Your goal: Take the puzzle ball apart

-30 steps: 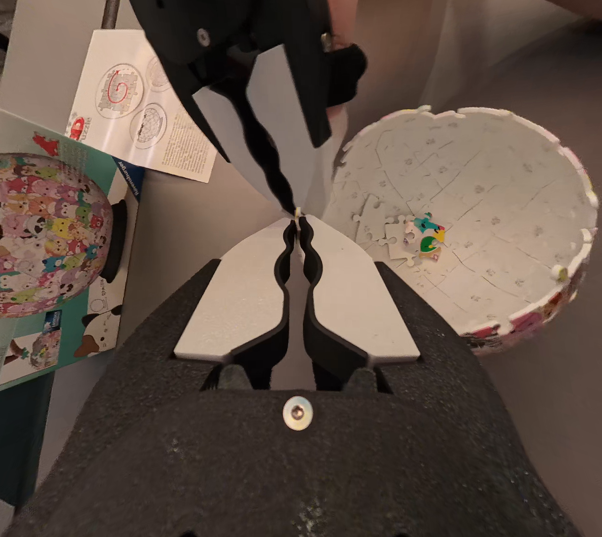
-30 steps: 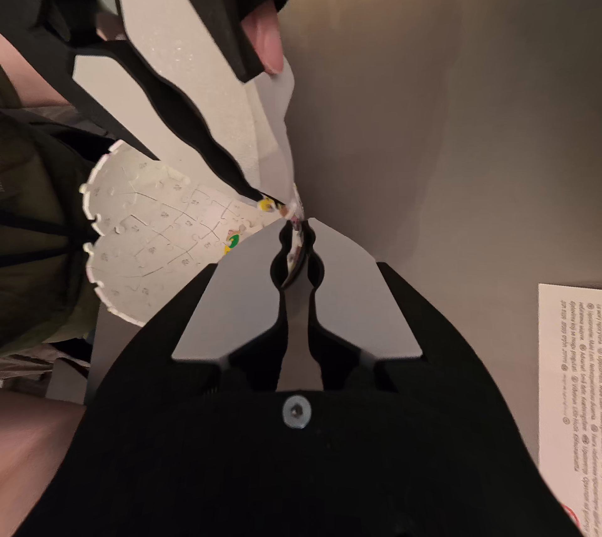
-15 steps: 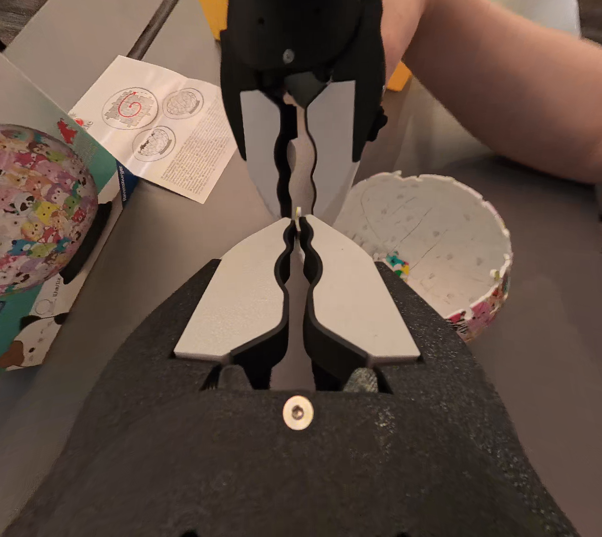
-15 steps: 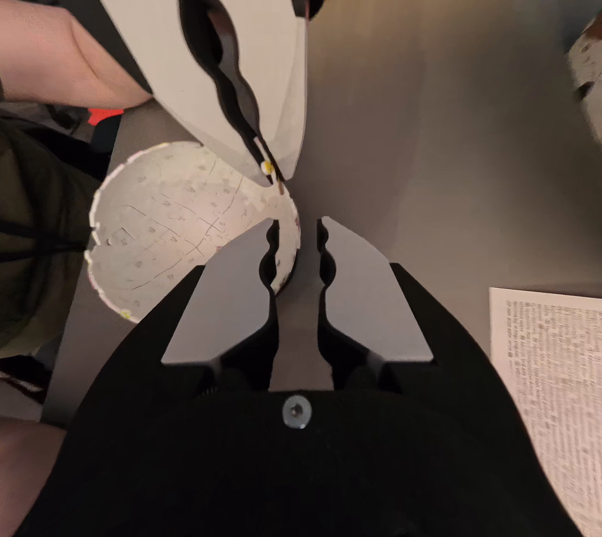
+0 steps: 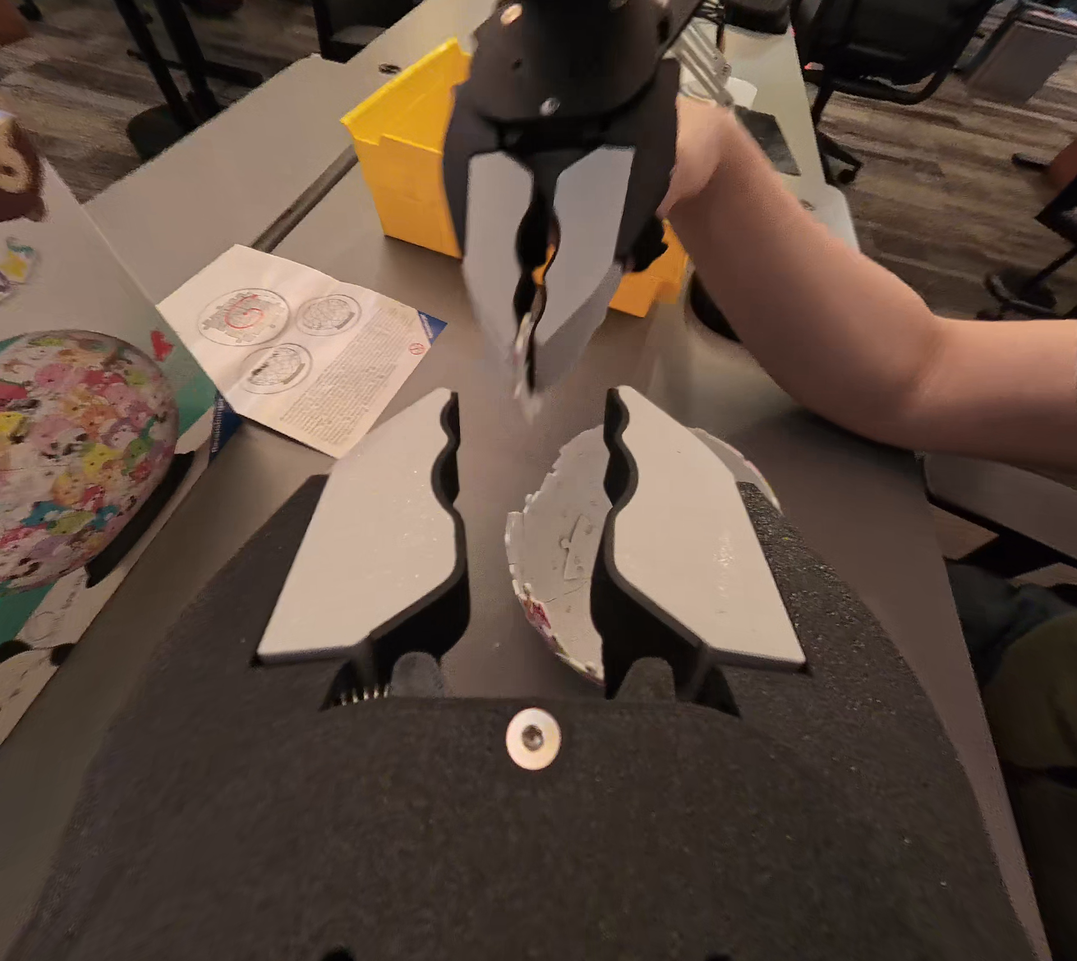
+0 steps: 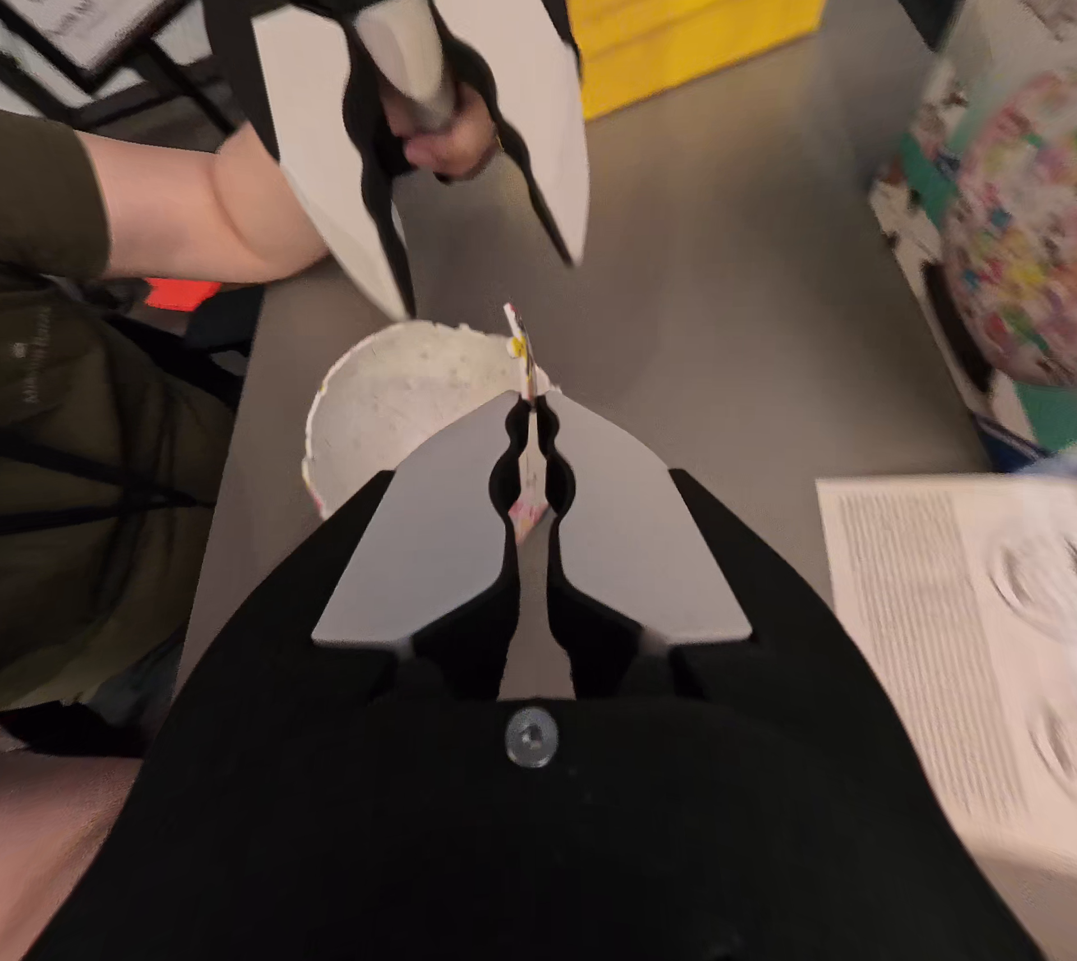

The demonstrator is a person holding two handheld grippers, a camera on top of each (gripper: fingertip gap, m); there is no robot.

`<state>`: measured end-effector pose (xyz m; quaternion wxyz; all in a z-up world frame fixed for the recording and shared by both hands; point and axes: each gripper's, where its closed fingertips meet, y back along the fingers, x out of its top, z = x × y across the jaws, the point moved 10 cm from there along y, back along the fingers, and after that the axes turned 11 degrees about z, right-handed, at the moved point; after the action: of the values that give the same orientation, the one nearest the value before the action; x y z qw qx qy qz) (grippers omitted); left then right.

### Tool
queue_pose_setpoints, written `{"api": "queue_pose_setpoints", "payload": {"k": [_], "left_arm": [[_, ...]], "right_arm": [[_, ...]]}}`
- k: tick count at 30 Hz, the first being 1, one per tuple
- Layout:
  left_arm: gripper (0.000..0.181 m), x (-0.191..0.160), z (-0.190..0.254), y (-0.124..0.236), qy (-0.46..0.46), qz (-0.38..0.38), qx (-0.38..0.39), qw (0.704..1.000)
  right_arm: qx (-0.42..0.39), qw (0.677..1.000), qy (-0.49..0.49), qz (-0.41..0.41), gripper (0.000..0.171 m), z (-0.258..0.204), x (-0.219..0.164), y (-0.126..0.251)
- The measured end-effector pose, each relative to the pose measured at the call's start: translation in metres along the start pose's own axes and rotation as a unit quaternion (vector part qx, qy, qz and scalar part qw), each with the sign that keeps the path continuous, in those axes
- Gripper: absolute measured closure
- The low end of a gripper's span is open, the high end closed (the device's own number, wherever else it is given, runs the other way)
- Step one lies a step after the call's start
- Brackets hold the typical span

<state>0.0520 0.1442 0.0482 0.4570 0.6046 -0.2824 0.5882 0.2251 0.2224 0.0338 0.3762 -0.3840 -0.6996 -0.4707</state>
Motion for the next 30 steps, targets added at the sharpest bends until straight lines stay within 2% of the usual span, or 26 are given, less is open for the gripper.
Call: {"api": "queue_pose_setpoints", "payload": {"k": [2,4,6,8,10,13,16,18,24,27,30], "left_arm": [[0.138,0.007,0.002,0.009,-0.011,0.014,0.006,1.000],[0.148,0.012,0.005,0.018,-0.013,0.018,-0.005,1.000],[0.148,0.015,0.007,0.023,-0.020,0.011,0.000,1.000],[0.148,0.017,0.011,0.024,-0.030,0.007,0.002,1.000],[0.148,0.017,0.014,0.023,-0.037,-0.001,-0.002,0.999],[0.148,0.016,0.019,0.019,-0.047,-0.020,-0.007,0.999],[0.148,0.014,0.023,0.017,-0.059,-0.037,-0.008,0.998],[0.148,0.014,0.024,0.017,-0.064,-0.044,-0.007,0.997],[0.148,0.011,0.023,0.024,-0.080,-0.082,0.006,0.993],[0.147,0.001,0.013,0.028,-0.085,-0.134,0.033,0.987],[0.147,-0.012,0.002,0.028,-0.057,-0.175,0.030,0.983]], "right_arm": [[-0.113,0.993,-0.006,-0.023,0.168,-0.012,0.003,0.042],[-0.267,0.963,-0.028,-0.027,0.168,-0.029,-0.002,0.097],[-0.363,0.925,-0.106,-0.016,0.168,-0.039,-0.027,0.146],[-0.425,0.882,-0.205,-0.025,0.168,-0.028,-0.065,0.183],[-0.448,0.840,-0.303,-0.044,0.168,-0.004,-0.109,0.206],[-0.385,0.819,-0.419,-0.068,0.168,0.026,-0.165,0.208],[-0.369,0.806,-0.455,-0.083,0.168,0.034,-0.186,0.204],[-0.403,0.798,-0.442,-0.072,0.156,0.037,-0.183,0.210],[-0.493,0.794,-0.355,-0.015,0.155,0.013,-0.137,0.233],[-0.520,0.817,-0.243,0.042,0.155,-0.008,-0.090,0.231],[-0.495,0.858,-0.099,0.094,0.155,-0.030,-0.038,0.207]]}}
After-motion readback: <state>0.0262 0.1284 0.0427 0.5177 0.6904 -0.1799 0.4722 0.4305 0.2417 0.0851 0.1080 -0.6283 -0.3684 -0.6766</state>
